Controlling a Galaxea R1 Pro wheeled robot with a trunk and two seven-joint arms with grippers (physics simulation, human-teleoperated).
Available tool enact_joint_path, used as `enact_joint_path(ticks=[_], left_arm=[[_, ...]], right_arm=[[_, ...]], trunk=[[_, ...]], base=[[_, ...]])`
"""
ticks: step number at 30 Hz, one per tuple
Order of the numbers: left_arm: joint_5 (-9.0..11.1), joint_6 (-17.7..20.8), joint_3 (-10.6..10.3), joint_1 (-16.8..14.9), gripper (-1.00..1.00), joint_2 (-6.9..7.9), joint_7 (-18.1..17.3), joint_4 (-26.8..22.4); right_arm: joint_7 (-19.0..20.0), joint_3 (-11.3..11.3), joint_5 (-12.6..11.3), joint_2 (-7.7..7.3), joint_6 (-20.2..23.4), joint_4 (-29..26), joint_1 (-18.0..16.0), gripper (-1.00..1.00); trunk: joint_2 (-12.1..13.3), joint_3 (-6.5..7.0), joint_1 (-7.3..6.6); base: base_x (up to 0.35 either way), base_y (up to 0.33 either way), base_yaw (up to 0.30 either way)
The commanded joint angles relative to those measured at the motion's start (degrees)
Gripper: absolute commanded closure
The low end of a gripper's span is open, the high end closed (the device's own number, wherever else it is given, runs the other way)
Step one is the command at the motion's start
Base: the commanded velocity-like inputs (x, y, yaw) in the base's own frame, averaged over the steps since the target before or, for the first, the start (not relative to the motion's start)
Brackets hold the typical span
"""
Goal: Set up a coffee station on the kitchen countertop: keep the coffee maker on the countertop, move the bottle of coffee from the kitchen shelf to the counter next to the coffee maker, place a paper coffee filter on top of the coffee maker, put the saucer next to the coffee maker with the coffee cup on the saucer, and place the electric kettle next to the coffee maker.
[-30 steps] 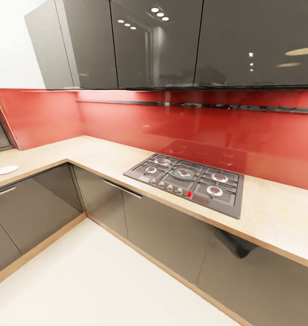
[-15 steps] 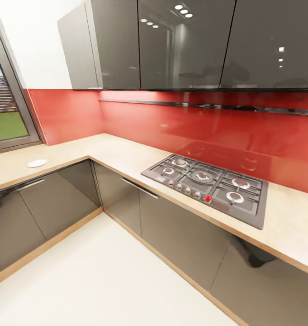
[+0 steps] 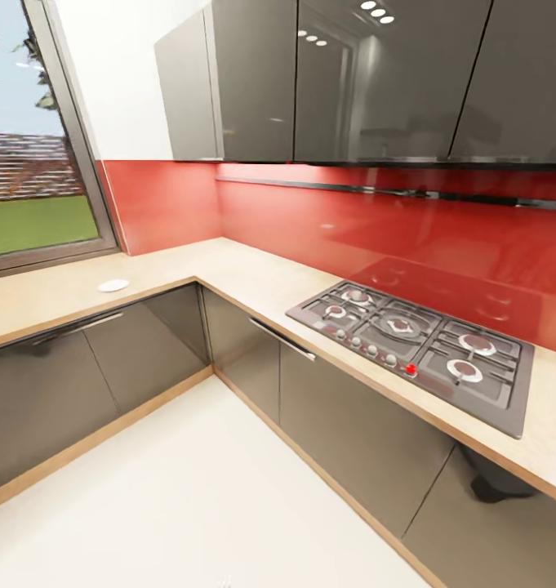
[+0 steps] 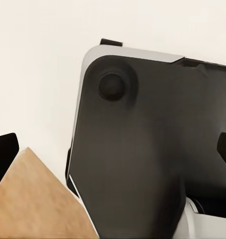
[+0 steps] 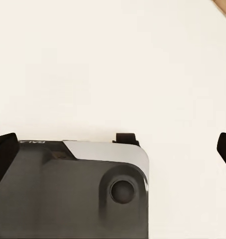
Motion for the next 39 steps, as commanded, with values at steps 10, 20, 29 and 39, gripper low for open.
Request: enact_joint_path(ticks=[10, 20, 29, 39], left_arm=[[0.29, -0.17, 0.19, -0.05, -1.0, -0.02, -0.01, 0.06], [-0.4, -0.18, -0.35, -0.14, -1.0, 0.31, -0.01, -0.13], [-7.31, -0.21, -0.68, -3.64, -1.0, 1.96, -0.08, -2.25], [-6.75, -0.38, 0.14, -4.41, -1.0, 1.66, -0.16, -15.53]], right_arm=[[-0.02, 0.01, 0.04, 0.0, -0.17, 0.01, -0.02, -1.0], [-0.06, 0.01, 0.04, 0.0, -0.3, 0.01, -0.02, -1.0], [-0.04, -0.03, -0.11, -0.1, -3.61, -0.49, -0.02, -1.0], [0.08, -0.06, -0.17, -0.18, -4.03, -3.48, -0.02, -1.0]], trunk=[[3.98, 1.33, -2.2], [7.99, 2.72, -4.4], [11.6, 3.97, -6.37], [15.61, 5.36, -8.57]], base=[[0.0, 0.0, 0.253], [0.0, 0.0, 0.253], [0.0, 0.0, 0.253], [0.0, 0.0, 0.253]])
